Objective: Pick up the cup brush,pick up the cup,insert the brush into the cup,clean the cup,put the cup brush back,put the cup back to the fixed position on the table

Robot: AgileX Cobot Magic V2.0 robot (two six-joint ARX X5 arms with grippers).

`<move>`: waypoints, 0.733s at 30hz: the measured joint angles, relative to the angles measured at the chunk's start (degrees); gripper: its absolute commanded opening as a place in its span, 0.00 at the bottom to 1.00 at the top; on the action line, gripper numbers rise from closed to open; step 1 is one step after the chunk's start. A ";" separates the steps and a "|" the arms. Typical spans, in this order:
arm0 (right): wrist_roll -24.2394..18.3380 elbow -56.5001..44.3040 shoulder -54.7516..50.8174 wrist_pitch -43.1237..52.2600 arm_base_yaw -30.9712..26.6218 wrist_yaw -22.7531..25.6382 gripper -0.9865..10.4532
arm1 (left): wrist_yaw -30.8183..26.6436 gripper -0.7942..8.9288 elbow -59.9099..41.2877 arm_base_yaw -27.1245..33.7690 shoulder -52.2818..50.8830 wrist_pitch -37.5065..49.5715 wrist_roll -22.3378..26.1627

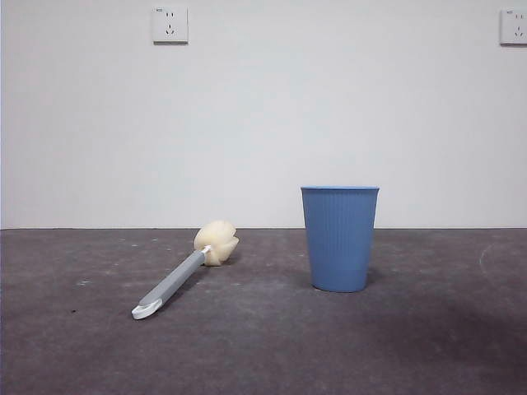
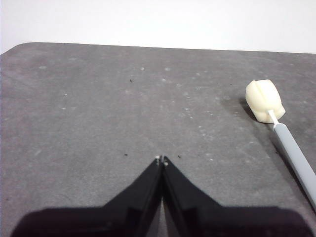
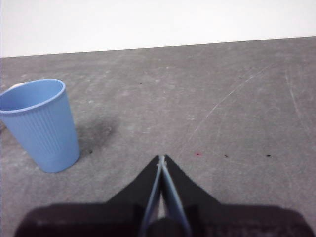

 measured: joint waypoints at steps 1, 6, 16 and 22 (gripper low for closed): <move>0.81 0.00 0.00 0.02 0.00 0.00 0.09 | 0.17 0.08 0.00 0.02 0.00 0.02 0.00; 10.32 0.00 0.00 0.02 0.00 -0.02 0.09 | 3.72 0.08 0.00 0.00 0.00 2.36 -2.34; 18.91 2.56 0.44 -1.09 0.00 -8.26 0.08 | 11.13 0.07 4.63 0.00 0.02 -3.34 -9.75; 20.33 10.80 4.83 -5.81 0.00 -11.58 0.08 | 14.62 0.07 13.97 0.00 1.44 -8.17 -10.56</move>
